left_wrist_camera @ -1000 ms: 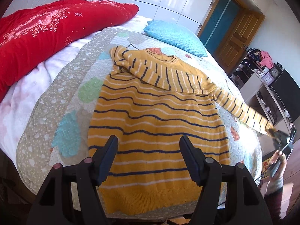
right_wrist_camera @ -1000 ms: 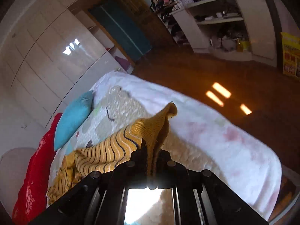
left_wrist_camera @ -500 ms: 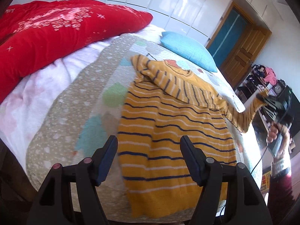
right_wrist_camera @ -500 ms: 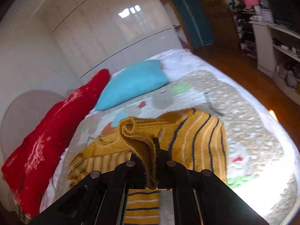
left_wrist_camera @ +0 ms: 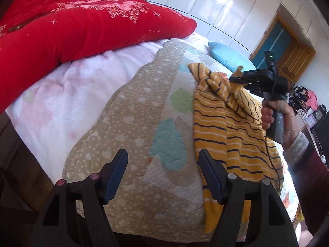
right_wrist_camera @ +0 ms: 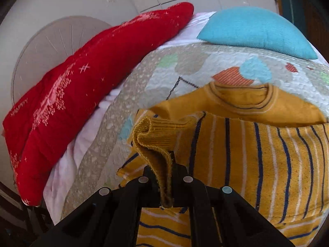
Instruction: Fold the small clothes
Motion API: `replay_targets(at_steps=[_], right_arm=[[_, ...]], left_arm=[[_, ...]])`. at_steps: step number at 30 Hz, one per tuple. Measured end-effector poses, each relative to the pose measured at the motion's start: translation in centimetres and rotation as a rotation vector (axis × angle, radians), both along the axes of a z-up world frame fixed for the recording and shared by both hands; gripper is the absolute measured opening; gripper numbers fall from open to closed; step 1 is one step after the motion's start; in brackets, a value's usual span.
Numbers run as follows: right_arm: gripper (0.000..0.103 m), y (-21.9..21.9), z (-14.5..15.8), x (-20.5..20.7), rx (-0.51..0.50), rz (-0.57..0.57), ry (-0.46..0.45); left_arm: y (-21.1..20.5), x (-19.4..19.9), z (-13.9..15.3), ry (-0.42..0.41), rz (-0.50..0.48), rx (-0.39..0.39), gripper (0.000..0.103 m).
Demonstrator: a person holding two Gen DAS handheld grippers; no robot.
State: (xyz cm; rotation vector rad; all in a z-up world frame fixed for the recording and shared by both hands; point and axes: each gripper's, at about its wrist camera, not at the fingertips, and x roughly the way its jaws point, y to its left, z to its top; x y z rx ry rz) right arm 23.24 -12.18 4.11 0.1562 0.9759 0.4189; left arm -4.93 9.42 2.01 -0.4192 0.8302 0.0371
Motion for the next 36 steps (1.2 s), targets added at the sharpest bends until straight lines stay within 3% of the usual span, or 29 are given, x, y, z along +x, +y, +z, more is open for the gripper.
replay_targets(at_steps=[6,9,11,15,17,22,26,31,36], right_arm=[[0.01,5.4,-1.7,0.6,-0.153,0.058,-0.029],[0.029,7.0,-1.6,0.4,-0.232,0.094,-0.044],[0.046,7.8,-1.2,0.2,-0.235,0.118,-0.056],[0.047,7.2,1.4,-1.8,-0.152,0.168,-0.103],[0.055,6.0,2.6,-3.3,-0.142,0.17,-0.126],[0.056,-1.6,3.5,-7.5,-0.232,0.121,-0.113],[0.056,-10.9,3.3,-11.6,-0.279,-0.013,-0.07],[0.059,-22.2,1.8,-17.4,-0.122,-0.207,0.04],[0.059,-27.2,-1.3,-23.0,0.083,-0.254,0.112]], left_arm=[[0.8,-0.2,-0.8,0.011,0.012,-0.004,0.07],[0.8,-0.1,-1.0,0.015,0.014,-0.017,0.07],[0.8,-0.1,-1.0,0.016,0.015,-0.021,0.07],[0.8,-0.3,-0.8,0.017,0.022,-0.029,0.07],[0.8,-0.4,-0.7,0.016,0.022,-0.037,0.071],[-0.2,-0.4,-0.6,0.013,-0.005,-0.071,0.073],[-2.1,0.3,-1.0,0.029,-0.062,-0.121,0.073],[-5.3,1.5,-1.7,0.059,-0.154,-0.181,0.073],[-8.5,3.0,-3.3,0.12,-0.225,-0.227,0.073]])
